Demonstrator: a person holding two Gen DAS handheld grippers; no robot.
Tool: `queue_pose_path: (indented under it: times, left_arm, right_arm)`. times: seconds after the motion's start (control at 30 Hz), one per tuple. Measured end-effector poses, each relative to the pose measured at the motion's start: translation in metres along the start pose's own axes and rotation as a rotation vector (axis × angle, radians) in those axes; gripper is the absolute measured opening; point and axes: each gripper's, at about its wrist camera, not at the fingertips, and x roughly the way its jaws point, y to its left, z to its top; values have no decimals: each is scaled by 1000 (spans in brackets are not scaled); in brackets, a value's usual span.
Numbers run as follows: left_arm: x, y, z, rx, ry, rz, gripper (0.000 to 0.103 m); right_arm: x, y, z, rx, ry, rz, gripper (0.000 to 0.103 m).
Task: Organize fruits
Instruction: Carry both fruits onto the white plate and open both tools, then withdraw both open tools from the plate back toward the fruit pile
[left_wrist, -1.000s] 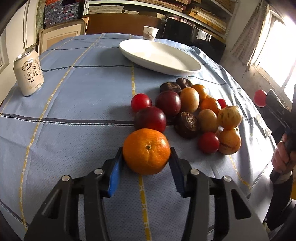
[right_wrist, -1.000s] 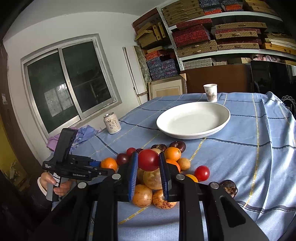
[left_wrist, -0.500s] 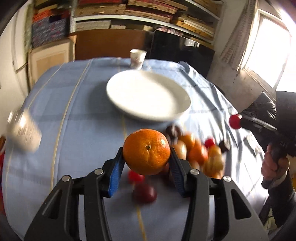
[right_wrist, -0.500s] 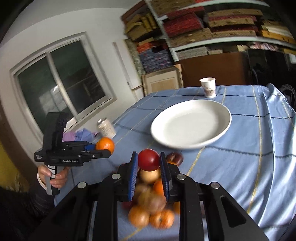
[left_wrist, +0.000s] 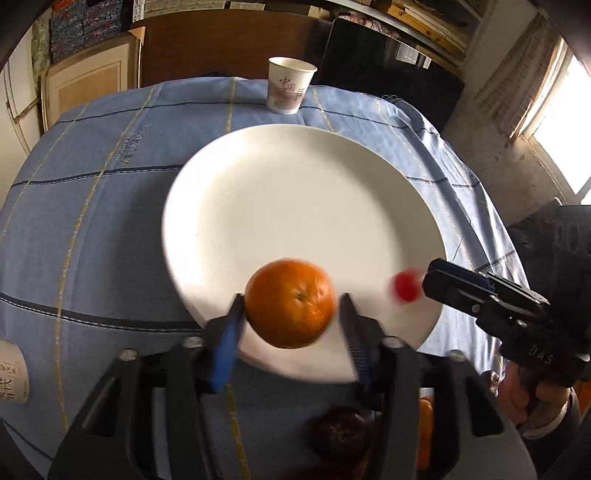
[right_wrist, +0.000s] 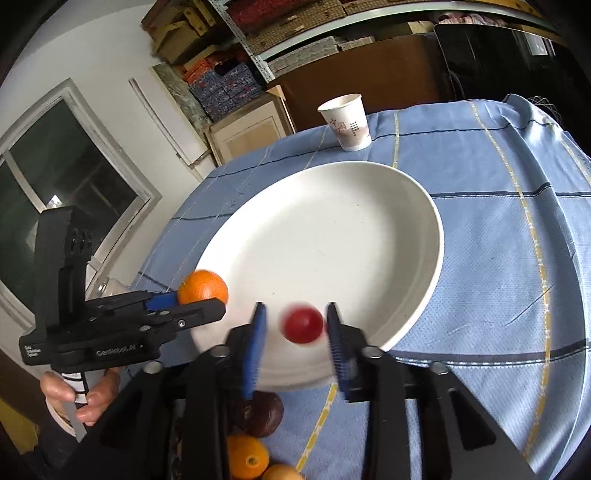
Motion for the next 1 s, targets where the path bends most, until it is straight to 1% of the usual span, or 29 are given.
queue_pose_path:
  times: [0.03, 0.13, 0.17, 0.2, 0.23, 0.27, 0.33, 0.37, 0.43, 0.47, 0.5, 0.53, 0.57, 0.6, 0.67, 0.73, 0.8, 0.87, 0.93, 1.0]
  left_arm:
    - [-6, 1, -1, 1, -20, -1, 66]
    - [-33, -2, -8, 16, -89, 19, 75]
    - [-45, -3, -13, 18, -113, 20, 79]
    - [-54, -3, -18, 18, -132, 21, 87]
    - [-71, -4, -30, 11, -175, 34, 94]
    - [-80, -5, -37, 8, -200, 47, 96]
    - [-102, -7, -64, -3, -265, 85, 99]
    - [-108, -6, -74, -11, -283, 97, 99]
    - [-116, -7, -102, -20, -316, 127, 99]
    - [-116, -6, -113, -20, -323, 134, 99]
    - [-114, -5, -127, -24, -327, 140, 99]
    - [-112, -4, -138, -34, -313, 152, 99]
    - [-110, -2, -146, -40, -290, 162, 99]
    - [-109, 0, -154, -39, -283, 155, 99]
    - [-107, 5, -165, -53, -272, 152, 99]
    - [-100, 10, -173, -85, -239, 159, 99]
    - [-94, 16, -181, -115, -211, 160, 99]
    - [-89, 21, -188, -134, -183, 153, 99]
    - [-90, 24, -194, -143, -182, 143, 99]
    - [-97, 25, -197, -145, -215, 136, 99]
  right_arm:
    - [-4, 2, 1, -7, -18, -2, 39]
    - [-21, 8, 1, -18, -53, 6, 46]
    - [-29, 11, -1, -21, -66, 9, 51]
    - [-40, 14, -5, -27, -81, 10, 61]
    - [-55, 20, -12, -44, -110, 3, 67]
    - [-63, 24, -16, -53, -131, -4, 76]
    - [-85, 32, -37, -87, -199, -18, 83]
    - [-92, 34, -46, -93, -226, -26, 88]
    - [-101, 35, -65, -101, -267, -33, 89]
    - [-101, 34, -77, -105, -269, -32, 89]
    - [-101, 34, -81, -108, -257, -32, 89]
    - [-99, 35, -88, -116, -227, -27, 89]
    - [-100, 37, -95, -128, -219, -14, 89]
    - [-102, 39, -100, -136, -220, -11, 89]
    - [-106, 47, -110, -173, -220, -23, 89]
    - [-112, 56, -120, -206, -243, -42, 89]
    - [-116, 63, -128, -237, -269, -64, 93]
    - [-119, 66, -134, -260, -275, -90, 94]
    - [-120, 62, -135, -234, -263, -77, 95]
    - [-121, 56, -135, -193, -251, -51, 95]
